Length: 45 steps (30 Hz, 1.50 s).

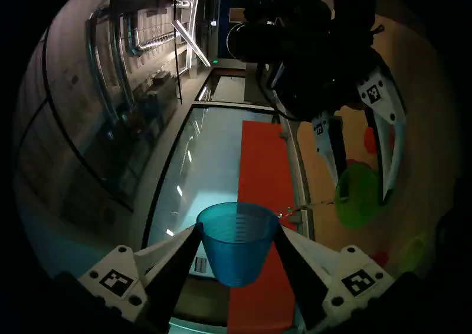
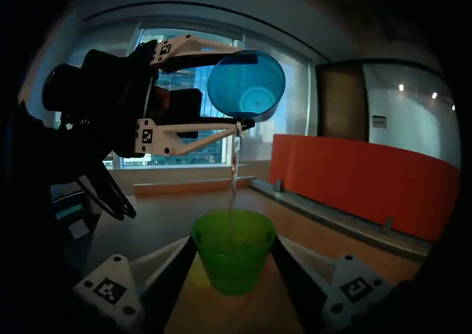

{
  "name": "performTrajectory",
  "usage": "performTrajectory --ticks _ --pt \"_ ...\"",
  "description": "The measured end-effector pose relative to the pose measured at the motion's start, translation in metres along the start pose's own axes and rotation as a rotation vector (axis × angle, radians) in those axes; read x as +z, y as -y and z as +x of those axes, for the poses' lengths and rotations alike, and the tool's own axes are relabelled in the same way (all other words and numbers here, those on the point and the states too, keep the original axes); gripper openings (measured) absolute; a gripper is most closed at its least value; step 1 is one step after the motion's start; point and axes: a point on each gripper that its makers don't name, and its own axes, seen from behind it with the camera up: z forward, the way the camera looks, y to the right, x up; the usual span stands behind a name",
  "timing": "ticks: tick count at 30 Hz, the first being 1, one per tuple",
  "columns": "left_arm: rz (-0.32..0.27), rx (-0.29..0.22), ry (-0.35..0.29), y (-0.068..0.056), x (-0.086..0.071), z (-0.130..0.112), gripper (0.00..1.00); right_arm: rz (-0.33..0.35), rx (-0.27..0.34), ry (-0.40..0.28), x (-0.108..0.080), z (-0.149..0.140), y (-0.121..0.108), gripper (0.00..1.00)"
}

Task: Pour water

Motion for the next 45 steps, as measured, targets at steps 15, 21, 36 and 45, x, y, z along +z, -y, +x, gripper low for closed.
performTrajectory --ticks 15,21,36,45 --pt "0.003 0.065 -0.003 0.004 0.001 0.006 0.86 -0.001 -0.002 -0.001 0.001 0.001 -0.001 0.89" --pt "0.006 0.069 -0.005 0.003 0.001 0.009 0.86 -0.003 -0.001 -0.001 0.001 0.001 -0.002 0.89" --pt "0.004 0.086 -0.009 -0.004 -0.002 0.013 0.86 -0.004 0.000 -0.006 0.003 0.002 -0.002 0.89" --pt "0.009 0.069 -0.010 0.008 0.002 0.008 0.86 -0.008 0.001 -0.008 0.002 0.002 -0.002 0.90"
